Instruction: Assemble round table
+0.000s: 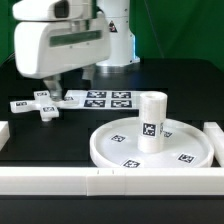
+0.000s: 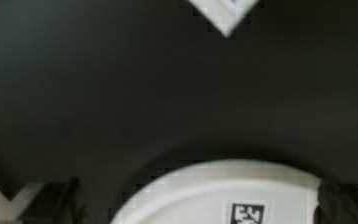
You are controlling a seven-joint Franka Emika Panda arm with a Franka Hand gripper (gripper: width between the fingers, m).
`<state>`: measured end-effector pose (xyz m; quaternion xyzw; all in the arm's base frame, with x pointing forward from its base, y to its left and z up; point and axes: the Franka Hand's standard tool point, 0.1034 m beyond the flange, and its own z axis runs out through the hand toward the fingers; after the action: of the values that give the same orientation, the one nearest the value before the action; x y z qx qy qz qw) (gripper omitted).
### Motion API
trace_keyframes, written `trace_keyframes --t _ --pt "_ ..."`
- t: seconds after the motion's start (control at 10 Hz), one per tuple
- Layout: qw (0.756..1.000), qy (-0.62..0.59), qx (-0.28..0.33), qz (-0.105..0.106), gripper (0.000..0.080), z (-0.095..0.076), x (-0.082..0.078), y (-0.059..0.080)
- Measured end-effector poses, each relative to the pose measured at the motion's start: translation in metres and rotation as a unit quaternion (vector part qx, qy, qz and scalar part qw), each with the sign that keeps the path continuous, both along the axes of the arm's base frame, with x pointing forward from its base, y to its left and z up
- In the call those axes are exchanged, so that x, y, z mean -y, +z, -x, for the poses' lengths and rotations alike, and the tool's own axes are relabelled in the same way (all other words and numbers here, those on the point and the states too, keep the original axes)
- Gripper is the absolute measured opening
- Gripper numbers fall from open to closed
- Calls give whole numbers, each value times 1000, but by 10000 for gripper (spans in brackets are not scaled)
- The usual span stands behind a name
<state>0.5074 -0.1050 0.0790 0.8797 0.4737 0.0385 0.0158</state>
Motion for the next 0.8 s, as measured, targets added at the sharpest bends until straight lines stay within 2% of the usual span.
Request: trace_keyframes --t 0.4,0.5,0.8 --pt "1000 0 -1 0 649 1 0 -1" --pt "1000 4 -4 2 649 9 4 -3" --pt "1000 -6 -19 1 649 52 14 -12"
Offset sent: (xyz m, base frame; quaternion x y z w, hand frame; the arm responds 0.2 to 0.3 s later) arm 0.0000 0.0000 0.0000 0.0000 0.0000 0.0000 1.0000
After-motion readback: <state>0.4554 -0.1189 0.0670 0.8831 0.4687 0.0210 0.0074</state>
